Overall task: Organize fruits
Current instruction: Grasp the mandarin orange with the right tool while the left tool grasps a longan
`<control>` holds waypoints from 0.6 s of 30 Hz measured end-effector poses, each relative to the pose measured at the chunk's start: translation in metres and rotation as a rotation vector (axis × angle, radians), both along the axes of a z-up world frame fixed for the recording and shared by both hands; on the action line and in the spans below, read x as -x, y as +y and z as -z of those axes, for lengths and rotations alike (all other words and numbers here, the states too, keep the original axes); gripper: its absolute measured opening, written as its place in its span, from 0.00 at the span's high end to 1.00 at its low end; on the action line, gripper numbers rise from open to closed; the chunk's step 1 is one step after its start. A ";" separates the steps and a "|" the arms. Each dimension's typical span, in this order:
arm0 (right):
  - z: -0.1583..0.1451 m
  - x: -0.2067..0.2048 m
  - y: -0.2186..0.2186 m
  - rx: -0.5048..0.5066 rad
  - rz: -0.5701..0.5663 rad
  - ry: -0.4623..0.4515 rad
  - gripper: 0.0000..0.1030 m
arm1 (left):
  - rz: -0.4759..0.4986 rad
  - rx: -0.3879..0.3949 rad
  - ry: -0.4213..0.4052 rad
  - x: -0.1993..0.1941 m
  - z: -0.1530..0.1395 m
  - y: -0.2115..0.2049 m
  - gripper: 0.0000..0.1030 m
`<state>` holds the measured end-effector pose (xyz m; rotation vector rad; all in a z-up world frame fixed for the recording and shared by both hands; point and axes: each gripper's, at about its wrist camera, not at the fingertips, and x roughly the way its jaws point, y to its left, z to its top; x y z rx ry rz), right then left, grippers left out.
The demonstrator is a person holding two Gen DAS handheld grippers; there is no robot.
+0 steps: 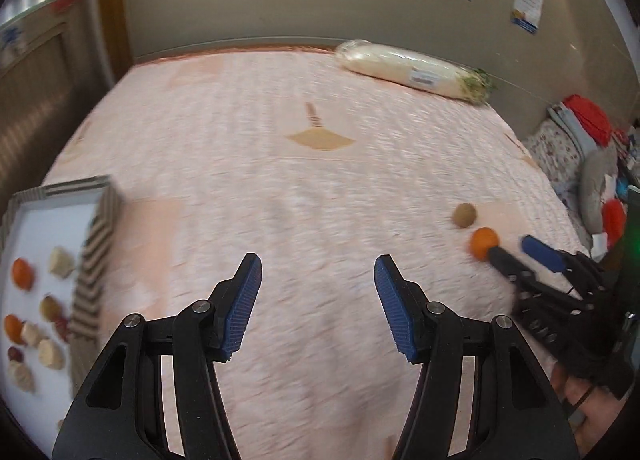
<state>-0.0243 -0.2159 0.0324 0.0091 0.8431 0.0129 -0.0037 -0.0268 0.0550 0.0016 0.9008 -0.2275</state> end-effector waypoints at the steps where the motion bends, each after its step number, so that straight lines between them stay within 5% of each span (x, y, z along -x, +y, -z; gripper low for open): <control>1: 0.002 -0.005 -0.001 -0.003 -0.013 0.003 0.52 | 0.012 0.006 0.009 -0.004 0.001 -0.007 0.43; 5: 0.013 -0.021 0.001 -0.005 -0.057 0.019 0.52 | 0.049 0.007 0.025 -0.020 0.002 -0.035 0.43; 6: 0.017 -0.025 0.001 -0.021 -0.078 0.025 0.55 | 0.055 0.005 0.027 -0.024 0.002 -0.040 0.43; 7: 0.021 -0.028 -0.001 -0.038 -0.092 0.036 0.71 | 0.064 0.006 0.034 -0.028 0.003 -0.046 0.43; 18: 0.005 -0.009 -0.064 -0.098 0.050 -0.033 0.71 | 0.201 0.049 0.136 -0.065 0.024 -0.121 0.43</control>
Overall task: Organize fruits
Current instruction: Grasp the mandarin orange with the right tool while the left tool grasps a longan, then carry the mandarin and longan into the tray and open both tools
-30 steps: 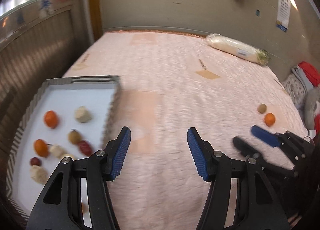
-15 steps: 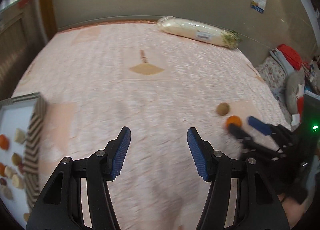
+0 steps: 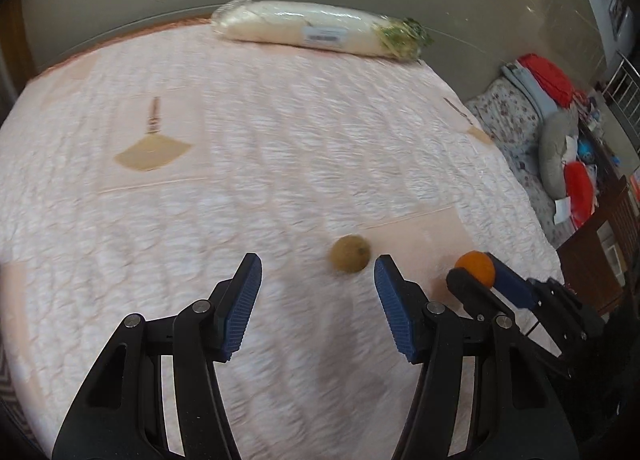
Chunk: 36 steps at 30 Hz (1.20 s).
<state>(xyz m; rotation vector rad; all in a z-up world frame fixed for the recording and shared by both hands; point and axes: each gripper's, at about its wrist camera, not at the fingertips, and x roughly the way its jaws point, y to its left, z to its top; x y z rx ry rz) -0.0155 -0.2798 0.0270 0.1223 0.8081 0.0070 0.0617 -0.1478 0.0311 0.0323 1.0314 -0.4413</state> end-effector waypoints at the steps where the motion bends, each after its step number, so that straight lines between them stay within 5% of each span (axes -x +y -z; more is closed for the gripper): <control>1: 0.000 0.000 -0.005 -0.016 0.009 -0.001 0.71 | 0.002 -0.005 0.002 -0.003 0.001 -0.005 0.43; 5: 0.001 0.001 -0.014 -0.044 0.019 -0.007 0.71 | 0.024 -0.017 0.024 -0.009 0.010 -0.016 0.43; 6: 0.000 0.000 -0.013 -0.046 0.017 -0.010 0.71 | 0.018 -0.018 0.025 -0.011 0.012 -0.016 0.49; 7: -0.001 0.000 -0.013 -0.049 0.014 -0.014 0.71 | 0.018 -0.018 0.032 -0.013 0.015 -0.017 0.67; 9: -0.002 0.000 -0.012 -0.050 0.009 -0.019 0.71 | 0.026 -0.006 0.063 -0.017 0.020 -0.017 0.76; 19: -0.011 0.008 0.013 -0.051 -0.028 -0.032 0.71 | -0.030 -0.002 0.022 0.004 0.002 0.029 0.76; 36: -0.013 0.031 0.154 -0.042 -0.264 -0.027 0.71 | -0.269 -0.118 -0.143 0.093 -0.020 0.162 0.76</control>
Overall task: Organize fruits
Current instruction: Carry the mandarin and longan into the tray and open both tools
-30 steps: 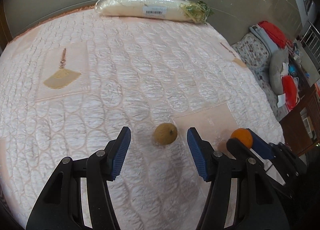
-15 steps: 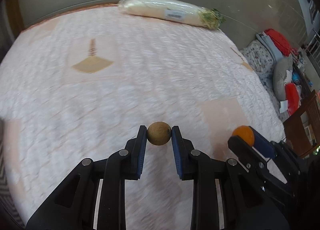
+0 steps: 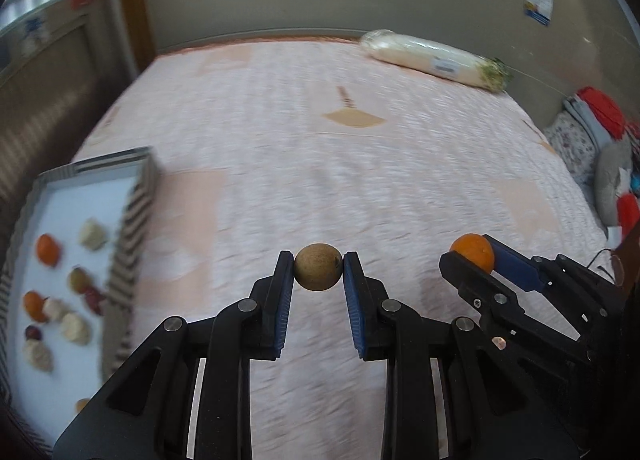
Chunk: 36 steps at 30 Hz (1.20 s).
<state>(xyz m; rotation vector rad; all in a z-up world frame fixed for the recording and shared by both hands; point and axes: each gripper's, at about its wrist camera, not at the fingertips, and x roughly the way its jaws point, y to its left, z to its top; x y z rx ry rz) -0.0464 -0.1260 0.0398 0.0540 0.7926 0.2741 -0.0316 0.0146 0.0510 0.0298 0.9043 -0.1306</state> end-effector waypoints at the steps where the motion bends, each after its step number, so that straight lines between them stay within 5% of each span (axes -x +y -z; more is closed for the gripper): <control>1: 0.000 0.001 0.008 0.005 -0.014 0.000 0.71 | -0.016 -0.003 -0.006 0.004 -0.001 0.009 0.76; 36: -0.009 0.011 0.193 0.092 -0.335 -0.017 0.71 | -0.316 -0.008 -0.072 0.052 -0.010 0.179 0.76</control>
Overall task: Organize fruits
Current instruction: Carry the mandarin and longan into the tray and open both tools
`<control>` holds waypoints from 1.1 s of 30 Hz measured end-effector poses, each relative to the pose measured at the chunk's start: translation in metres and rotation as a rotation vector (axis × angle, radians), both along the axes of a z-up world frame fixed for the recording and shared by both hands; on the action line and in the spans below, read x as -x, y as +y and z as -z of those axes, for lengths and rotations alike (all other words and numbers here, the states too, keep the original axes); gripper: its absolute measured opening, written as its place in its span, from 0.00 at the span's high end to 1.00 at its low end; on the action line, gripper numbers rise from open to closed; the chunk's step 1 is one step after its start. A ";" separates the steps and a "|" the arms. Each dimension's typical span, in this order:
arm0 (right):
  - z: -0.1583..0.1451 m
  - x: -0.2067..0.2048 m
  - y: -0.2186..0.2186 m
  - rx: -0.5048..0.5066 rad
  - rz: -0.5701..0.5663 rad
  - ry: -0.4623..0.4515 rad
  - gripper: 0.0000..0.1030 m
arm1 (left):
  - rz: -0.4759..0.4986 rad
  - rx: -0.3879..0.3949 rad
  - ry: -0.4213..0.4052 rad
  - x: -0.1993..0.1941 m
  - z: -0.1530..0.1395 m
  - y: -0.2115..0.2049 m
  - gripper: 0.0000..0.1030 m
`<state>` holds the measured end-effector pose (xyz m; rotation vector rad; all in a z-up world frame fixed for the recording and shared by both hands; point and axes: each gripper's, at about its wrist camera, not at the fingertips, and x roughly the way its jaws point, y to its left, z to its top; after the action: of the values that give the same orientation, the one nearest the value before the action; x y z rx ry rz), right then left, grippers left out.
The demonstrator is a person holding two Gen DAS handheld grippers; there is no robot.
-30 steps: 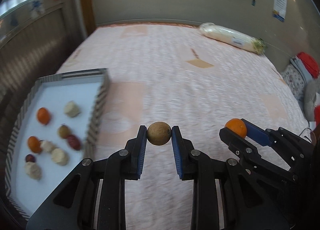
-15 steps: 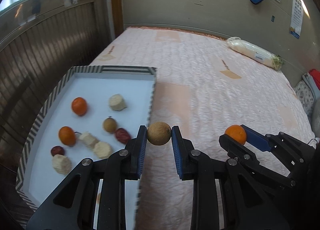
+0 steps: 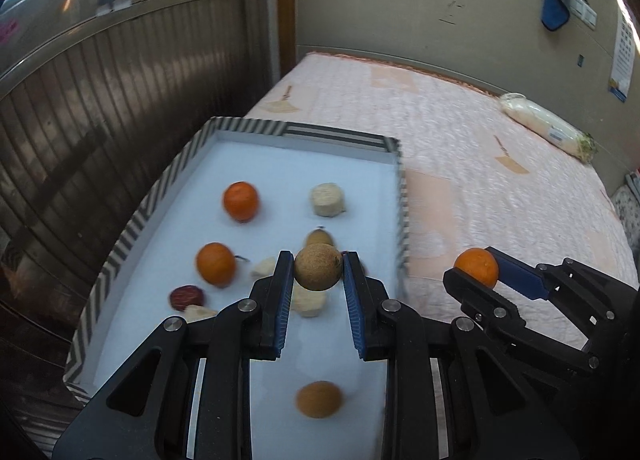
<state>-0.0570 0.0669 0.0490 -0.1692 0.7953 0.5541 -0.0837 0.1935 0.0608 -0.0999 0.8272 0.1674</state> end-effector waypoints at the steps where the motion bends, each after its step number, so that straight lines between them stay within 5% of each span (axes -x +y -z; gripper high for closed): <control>1: 0.000 0.000 0.004 0.003 -0.008 0.000 0.71 | -0.007 0.003 0.002 0.001 0.001 0.004 0.76; 33: 0.007 -0.022 0.084 0.065 -0.146 0.006 0.71 | -0.052 0.035 0.067 0.015 0.024 0.047 0.76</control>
<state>-0.0350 0.1512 0.0420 -0.2872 0.8111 0.6675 -0.0989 0.2401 0.0368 -0.1496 0.8949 0.2061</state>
